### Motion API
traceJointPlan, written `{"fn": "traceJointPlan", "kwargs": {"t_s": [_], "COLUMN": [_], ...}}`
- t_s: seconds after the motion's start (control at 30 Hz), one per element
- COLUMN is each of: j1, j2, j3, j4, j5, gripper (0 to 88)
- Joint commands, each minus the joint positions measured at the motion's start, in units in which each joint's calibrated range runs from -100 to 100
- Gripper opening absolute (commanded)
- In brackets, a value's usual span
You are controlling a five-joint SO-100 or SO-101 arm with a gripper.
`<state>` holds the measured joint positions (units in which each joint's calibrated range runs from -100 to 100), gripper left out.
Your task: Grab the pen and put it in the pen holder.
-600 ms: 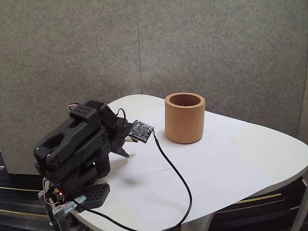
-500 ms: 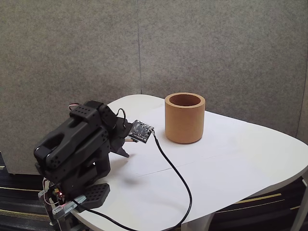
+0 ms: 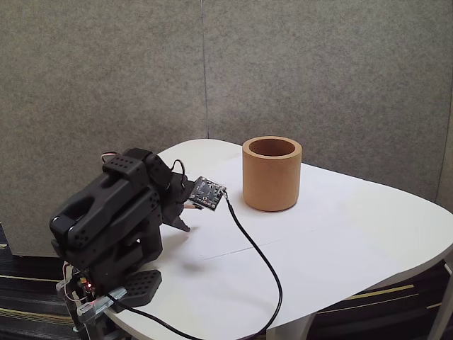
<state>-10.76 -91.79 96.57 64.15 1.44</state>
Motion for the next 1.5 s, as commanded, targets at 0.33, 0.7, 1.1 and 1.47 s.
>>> {"fn": "traceJointPlan", "kwargs": {"t_s": [0.33, 0.7, 1.1, 1.47], "j1": [-0.1, 0.1, -0.3, -8.0], "j2": [-0.3, -0.3, 1.7, 36.2], "j3": [-0.3, -3.1, -26.4, -62.2], "j4": [0.2, -0.7, -0.8, 0.2], "j5": [0.0, 0.0, -0.1, -7.3], "gripper": [24.2, 24.2, 24.2, 24.2]}}
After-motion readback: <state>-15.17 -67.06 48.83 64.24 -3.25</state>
